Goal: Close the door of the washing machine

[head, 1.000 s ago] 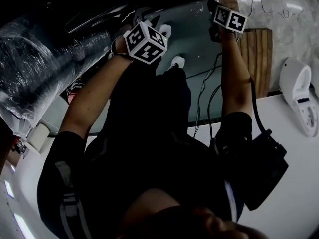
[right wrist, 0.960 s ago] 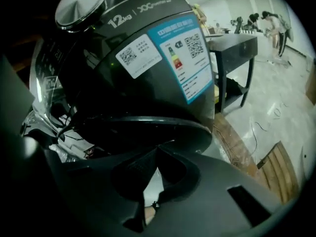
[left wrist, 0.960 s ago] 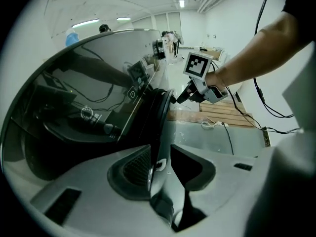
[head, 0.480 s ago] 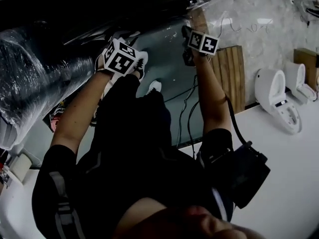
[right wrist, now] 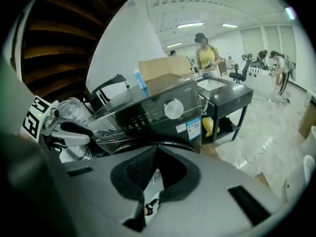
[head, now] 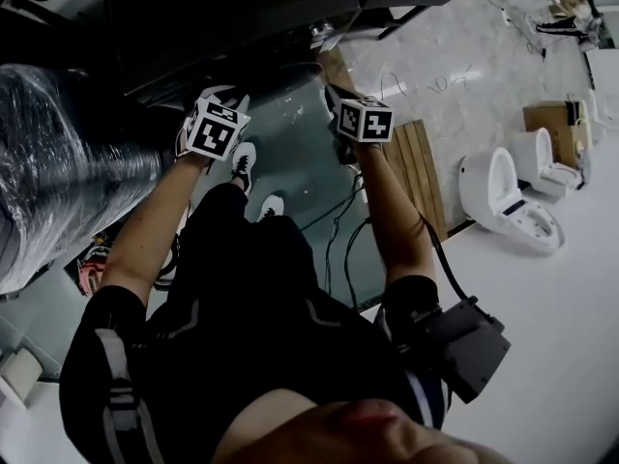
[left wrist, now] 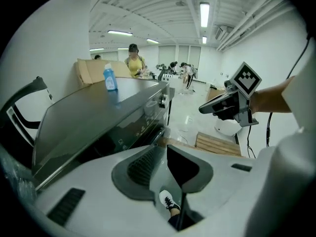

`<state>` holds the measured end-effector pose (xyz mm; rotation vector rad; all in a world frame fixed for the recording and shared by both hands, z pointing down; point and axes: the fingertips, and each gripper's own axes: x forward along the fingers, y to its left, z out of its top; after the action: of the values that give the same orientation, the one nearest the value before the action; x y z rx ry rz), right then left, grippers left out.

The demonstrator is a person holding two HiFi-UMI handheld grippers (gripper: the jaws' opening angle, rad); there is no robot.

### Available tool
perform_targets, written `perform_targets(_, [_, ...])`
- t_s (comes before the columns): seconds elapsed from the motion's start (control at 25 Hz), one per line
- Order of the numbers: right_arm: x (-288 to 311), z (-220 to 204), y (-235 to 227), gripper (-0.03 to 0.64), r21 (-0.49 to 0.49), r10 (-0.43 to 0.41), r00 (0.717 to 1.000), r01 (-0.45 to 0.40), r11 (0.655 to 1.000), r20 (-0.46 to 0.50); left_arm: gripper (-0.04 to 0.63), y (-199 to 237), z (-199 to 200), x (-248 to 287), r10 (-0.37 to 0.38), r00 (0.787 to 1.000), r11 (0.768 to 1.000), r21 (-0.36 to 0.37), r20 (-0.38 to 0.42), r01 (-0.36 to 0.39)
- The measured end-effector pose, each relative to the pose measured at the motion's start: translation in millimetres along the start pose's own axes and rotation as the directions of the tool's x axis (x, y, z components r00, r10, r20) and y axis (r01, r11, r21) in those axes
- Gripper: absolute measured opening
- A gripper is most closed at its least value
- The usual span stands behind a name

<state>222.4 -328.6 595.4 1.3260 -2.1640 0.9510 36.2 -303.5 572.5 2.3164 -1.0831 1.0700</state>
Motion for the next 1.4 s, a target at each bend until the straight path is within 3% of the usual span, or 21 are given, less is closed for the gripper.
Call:
perform_targets(0.32, [-89, 25, 32, 0.005, -0.044, -0.016, 0.995, 0.02, 0.999, 0.097, 0.081, -34, 43, -84, 0.034, 0.987, 0.999, -0.031, 0.159, -0.03])
perform_targets(0.48, [-126, 35, 56, 0.005, -0.114, 0.016, 0.991, -0.001, 0.993, 0.13, 0.067, -43, 51, -119, 0.058, 0.973, 0.998, -0.048, 0.223, -0.049])
perform_targets(0.72, [-176, 63, 88, 0.005, -0.134, 0.084, 0.968, -0.053, 0.99, 0.236, 0.048, -44, 55, -175, 0.123, 0.945, 0.991, -0.09, 0.303, -0.1])
perform_targets(0.88, [-201, 88, 105, 0.005, -0.176, 0.109, 0.949, -0.059, 0.983, 0.296, 0.048, -26, 60, -213, 0.204, 0.912, 0.977, -0.138, 0.356, -0.165])
perform_targets(1.04, [-228, 112, 121, 0.005, -0.17, 0.109, 0.925, -0.049, 0.984, 0.364, 0.021, -16, 66, -252, 0.229, 0.882, 0.971, -0.161, 0.412, -0.177])
perform_targets(1.24, [-252, 144, 147, 0.005, -0.21, 0.073, 0.89, 0.026, 0.977, 0.45, 0.006, 7, 74, -298, 0.276, 0.814, 0.958, -0.213, 0.511, -0.191])
perform_targets(1.4, [-260, 162, 180, 0.005, -0.24, 0.093, 0.868, 0.031, 0.97, 0.487, 0.005, 26, 75, -329, 0.289, 0.779, 0.956, -0.206, 0.556, -0.208])
